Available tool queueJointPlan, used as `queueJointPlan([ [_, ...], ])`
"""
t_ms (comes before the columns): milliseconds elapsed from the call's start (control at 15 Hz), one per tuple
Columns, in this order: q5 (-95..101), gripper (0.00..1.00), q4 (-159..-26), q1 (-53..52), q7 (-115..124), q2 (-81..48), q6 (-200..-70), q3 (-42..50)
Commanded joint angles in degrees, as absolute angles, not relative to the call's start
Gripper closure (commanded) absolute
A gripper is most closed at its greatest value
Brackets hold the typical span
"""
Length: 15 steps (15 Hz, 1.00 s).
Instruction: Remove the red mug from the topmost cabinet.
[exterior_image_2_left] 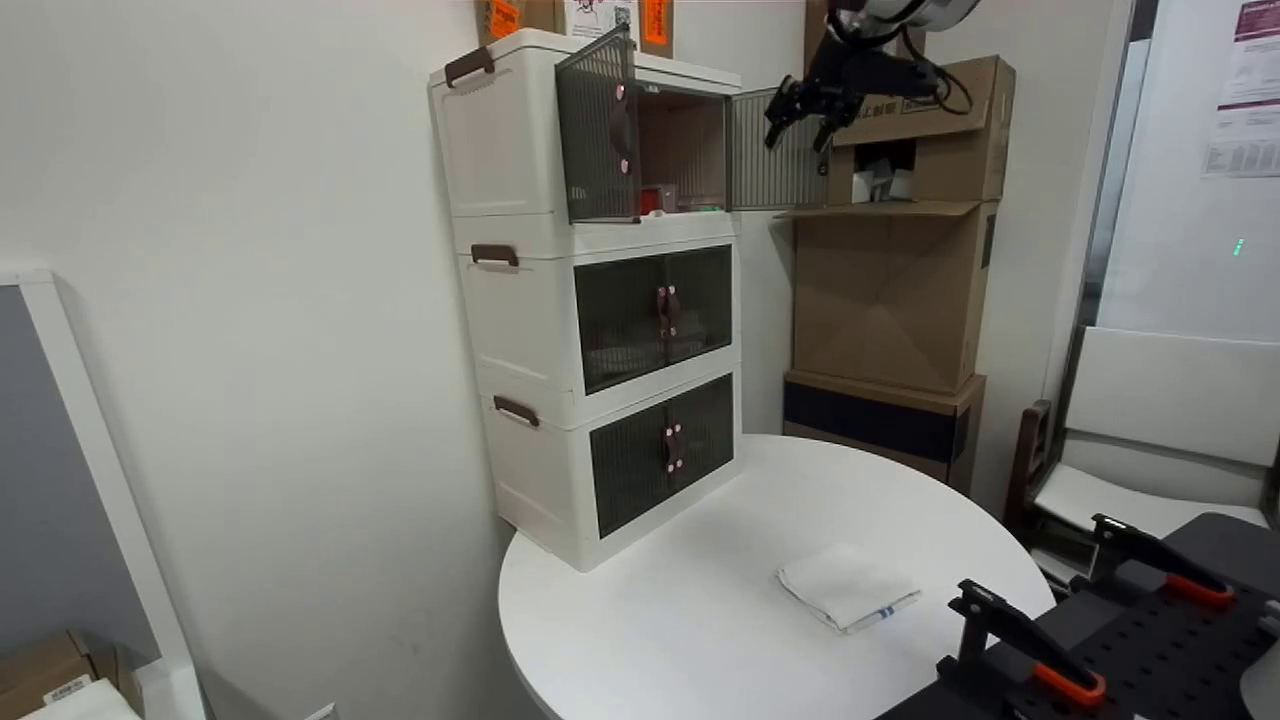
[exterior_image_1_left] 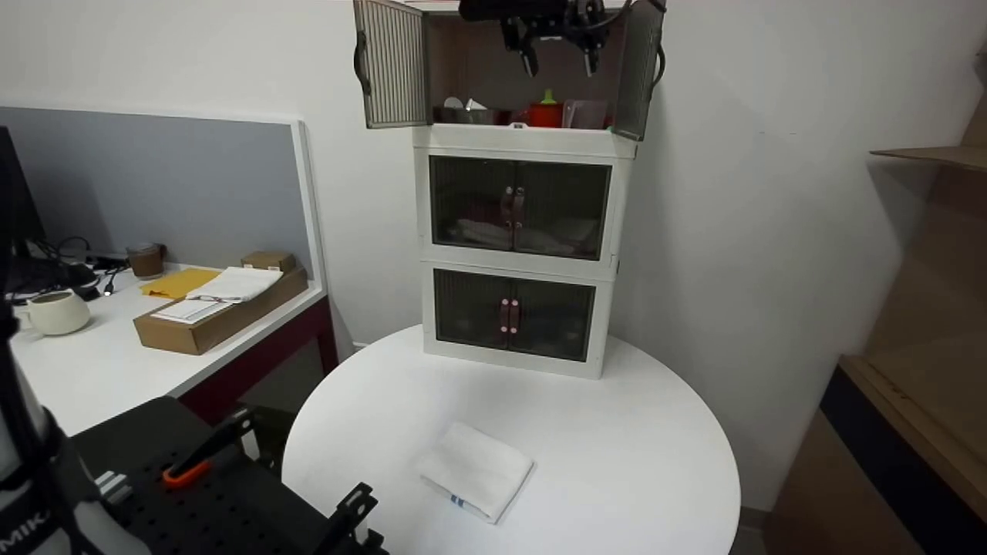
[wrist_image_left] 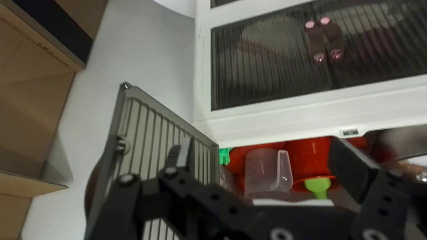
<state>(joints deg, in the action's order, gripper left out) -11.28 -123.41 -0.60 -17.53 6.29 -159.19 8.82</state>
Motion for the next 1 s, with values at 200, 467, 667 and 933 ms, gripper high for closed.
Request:
queueJointPlan([
  [200,-36.1,0.00,-107.1,-3.1,-34.2,-8.3,-161.6,7.2],
  [467,-41.7,0.00,-101.2,-2.3,-35.6,-14.1,-162.0,5.7],
  [667,-42.0,0.00,-98.2,-2.6,-33.9,-17.7,-162.9,5.7],
  [933,-41.2,0.00,-95.3,-3.3,-31.2,-21.3,-164.8,6.1],
])
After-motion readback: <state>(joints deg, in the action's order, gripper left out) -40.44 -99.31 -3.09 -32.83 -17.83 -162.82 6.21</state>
